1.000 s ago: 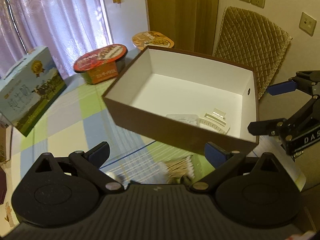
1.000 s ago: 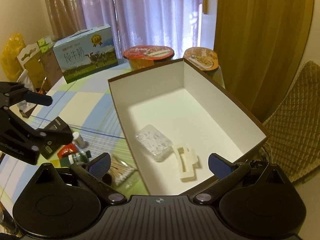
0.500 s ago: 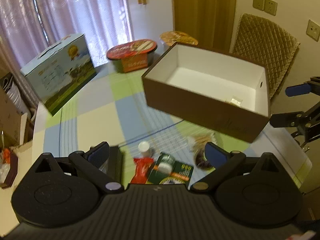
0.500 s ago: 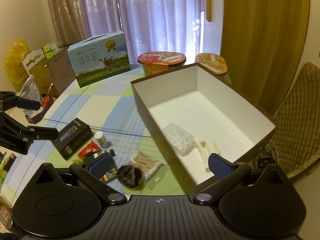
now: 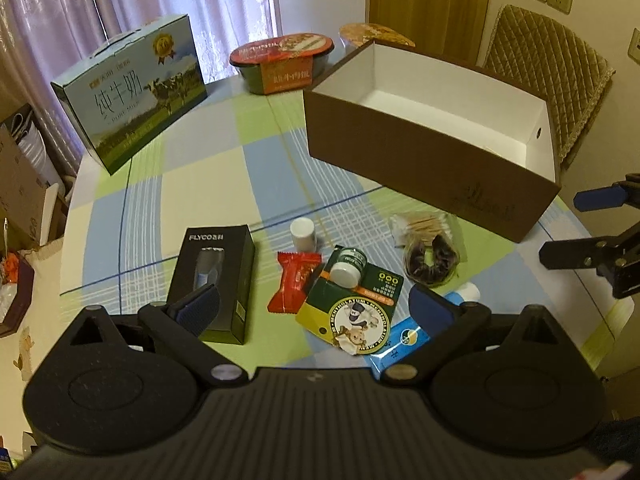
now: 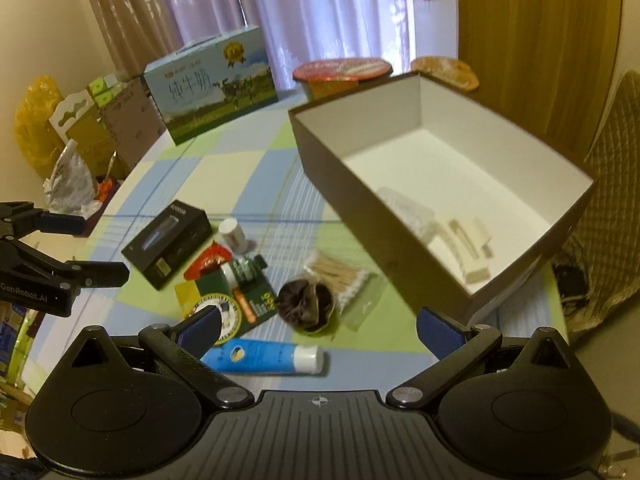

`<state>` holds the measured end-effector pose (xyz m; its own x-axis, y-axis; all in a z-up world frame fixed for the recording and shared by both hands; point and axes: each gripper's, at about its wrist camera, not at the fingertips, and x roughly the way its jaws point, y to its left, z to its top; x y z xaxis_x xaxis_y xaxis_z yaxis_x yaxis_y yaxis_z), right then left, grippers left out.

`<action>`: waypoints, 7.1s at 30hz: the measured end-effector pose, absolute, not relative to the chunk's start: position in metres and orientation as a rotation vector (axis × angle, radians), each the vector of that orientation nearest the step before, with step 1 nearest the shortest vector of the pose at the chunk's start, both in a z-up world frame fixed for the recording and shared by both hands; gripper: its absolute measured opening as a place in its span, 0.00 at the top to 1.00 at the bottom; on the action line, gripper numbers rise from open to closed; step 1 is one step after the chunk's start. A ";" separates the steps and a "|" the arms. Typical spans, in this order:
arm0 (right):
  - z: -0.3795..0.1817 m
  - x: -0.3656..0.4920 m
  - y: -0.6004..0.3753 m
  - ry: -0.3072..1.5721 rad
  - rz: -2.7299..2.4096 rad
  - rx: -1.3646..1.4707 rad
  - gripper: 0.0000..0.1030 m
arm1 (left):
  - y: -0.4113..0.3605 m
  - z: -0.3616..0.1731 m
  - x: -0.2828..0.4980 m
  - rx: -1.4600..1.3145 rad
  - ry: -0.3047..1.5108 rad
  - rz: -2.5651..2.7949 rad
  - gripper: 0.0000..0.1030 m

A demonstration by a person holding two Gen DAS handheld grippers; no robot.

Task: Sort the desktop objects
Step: 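Withdraw both tools from the brown box back over the table, then grasp blue cream tube with right tool while left tool grasps green ointment jar card, then carry jar card in left tool and cream tube in right tool into brown box, then release the jar card from left tool while right tool lowers the tube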

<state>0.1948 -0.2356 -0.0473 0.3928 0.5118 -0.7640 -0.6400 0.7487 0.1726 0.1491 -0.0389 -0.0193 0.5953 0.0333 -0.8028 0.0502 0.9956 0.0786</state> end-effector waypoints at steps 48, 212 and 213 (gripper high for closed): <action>-0.167 0.170 -0.185 0.868 1.245 -0.746 0.68 | 0.000 -0.088 0.143 0.005 1.100 0.107 0.04; -0.111 0.480 -0.209 1.091 0.697 -0.305 0.71 | -0.123 -0.108 0.506 0.119 1.074 -0.076 0.69; -0.112 0.481 -0.208 1.093 0.696 -0.307 0.71 | -0.123 -0.108 0.506 0.122 1.073 -0.077 0.68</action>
<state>0.4812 -0.2080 -0.1116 0.2778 0.3635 -0.8892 -0.6518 0.7513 0.1035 0.5055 -0.1228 -0.1083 0.4757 -0.0033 -0.8796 0.1224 0.9905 0.0625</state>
